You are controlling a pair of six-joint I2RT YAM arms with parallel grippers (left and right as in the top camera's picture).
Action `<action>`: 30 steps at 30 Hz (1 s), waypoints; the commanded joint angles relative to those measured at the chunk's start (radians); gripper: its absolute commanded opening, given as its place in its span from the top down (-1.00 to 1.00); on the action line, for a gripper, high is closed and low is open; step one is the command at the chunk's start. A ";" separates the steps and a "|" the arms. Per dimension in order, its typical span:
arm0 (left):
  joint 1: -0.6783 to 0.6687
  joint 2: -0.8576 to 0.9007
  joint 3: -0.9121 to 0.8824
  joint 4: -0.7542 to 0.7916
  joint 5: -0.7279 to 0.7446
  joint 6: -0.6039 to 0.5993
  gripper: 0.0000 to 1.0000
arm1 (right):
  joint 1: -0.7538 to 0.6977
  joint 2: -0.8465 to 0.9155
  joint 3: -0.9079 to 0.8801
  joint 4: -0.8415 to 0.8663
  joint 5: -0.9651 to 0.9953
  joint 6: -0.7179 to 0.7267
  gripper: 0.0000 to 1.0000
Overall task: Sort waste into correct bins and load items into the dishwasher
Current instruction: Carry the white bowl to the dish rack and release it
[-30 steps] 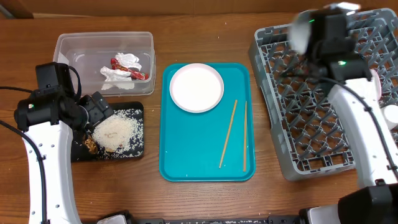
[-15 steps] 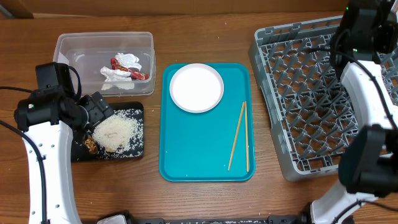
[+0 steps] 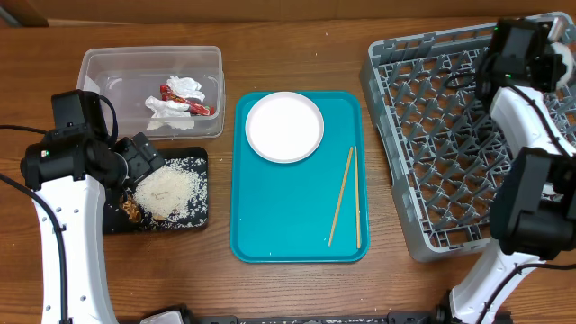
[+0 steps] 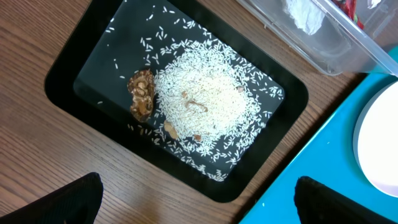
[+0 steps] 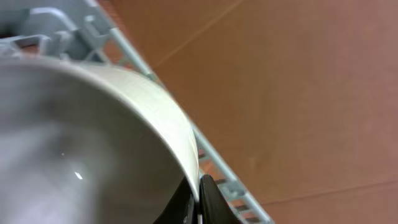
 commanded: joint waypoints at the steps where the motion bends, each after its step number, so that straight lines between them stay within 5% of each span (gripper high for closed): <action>1: 0.004 -0.011 0.010 0.002 -0.009 -0.003 -1.00 | 0.033 0.028 -0.002 -0.043 -0.042 0.106 0.92; 7: 0.004 -0.011 0.010 0.002 -0.009 -0.003 -0.99 | 0.072 0.031 -0.003 -0.128 -0.056 0.215 0.91; 10: 0.004 -0.011 0.010 0.002 -0.009 -0.003 -0.99 | 0.090 0.031 -0.003 -0.166 -0.056 0.221 0.67; 14: 0.004 -0.011 0.010 0.002 -0.009 -0.003 -0.99 | 0.112 0.030 -0.003 -0.216 -0.055 0.221 0.62; 20: 0.004 -0.011 0.010 0.002 -0.009 -0.003 -1.00 | 0.140 -0.014 -0.003 -0.259 -0.060 0.277 0.16; 25: 0.004 -0.011 0.010 0.002 -0.009 -0.003 -0.99 | 0.163 -0.119 -0.002 -0.288 -0.104 0.276 0.04; 30: 0.004 -0.011 0.010 0.002 -0.009 -0.003 -0.99 | 0.180 -0.256 -0.002 -0.394 -0.392 0.277 -0.30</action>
